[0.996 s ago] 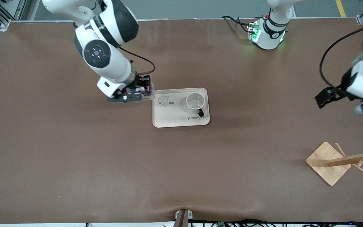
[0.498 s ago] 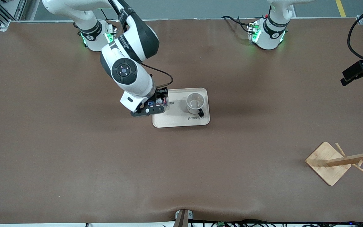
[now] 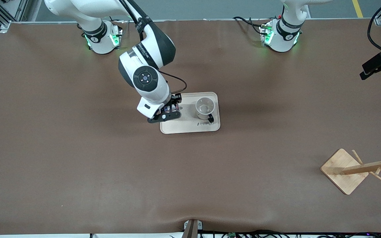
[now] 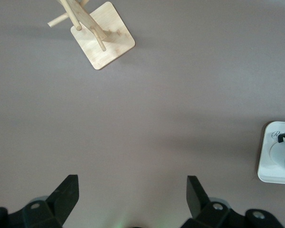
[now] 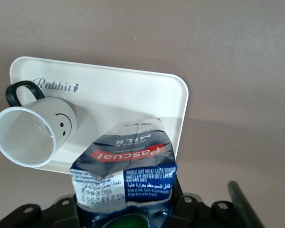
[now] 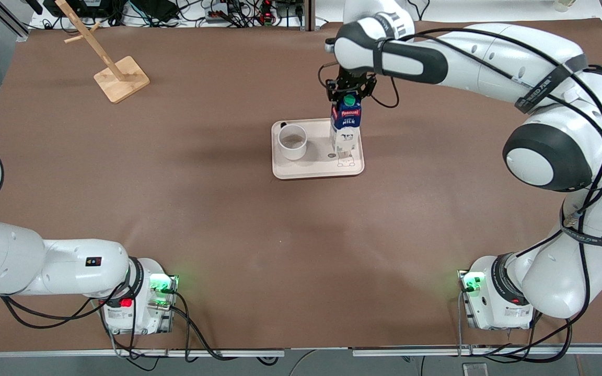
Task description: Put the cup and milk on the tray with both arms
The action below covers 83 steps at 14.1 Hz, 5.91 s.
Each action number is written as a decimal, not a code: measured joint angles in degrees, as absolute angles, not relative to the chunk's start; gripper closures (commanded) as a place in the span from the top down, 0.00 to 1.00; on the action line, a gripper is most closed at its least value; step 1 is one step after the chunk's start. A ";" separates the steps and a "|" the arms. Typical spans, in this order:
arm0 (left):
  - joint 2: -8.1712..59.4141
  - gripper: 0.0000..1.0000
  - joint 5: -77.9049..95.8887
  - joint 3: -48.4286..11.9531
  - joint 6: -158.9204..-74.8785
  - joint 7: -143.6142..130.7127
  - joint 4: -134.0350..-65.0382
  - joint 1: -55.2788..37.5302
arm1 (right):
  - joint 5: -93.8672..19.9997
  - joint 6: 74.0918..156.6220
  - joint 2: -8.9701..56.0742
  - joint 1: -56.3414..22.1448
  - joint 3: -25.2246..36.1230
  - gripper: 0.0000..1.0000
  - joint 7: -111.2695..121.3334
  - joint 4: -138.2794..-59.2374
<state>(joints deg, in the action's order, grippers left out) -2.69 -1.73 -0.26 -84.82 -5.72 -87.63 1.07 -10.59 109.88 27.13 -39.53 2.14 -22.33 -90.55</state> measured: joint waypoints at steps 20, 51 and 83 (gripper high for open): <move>-1.58 1.00 -1.73 -0.29 -86.15 -5.65 -88.89 0.82 | -9.68 113.15 27.71 -40.99 2.54 1.00 -22.33 -92.77; -1.56 1.00 -1.73 0.06 -86.99 -5.65 -89.39 0.94 | 0.18 81.45 13.33 -24.09 12.43 1.00 -16.36 -70.74; -0.50 1.00 -1.73 0.06 -88.71 -5.65 -89.42 0.90 | 0.24 85.02 -2.77 -3.73 8.06 1.00 4.54 -88.29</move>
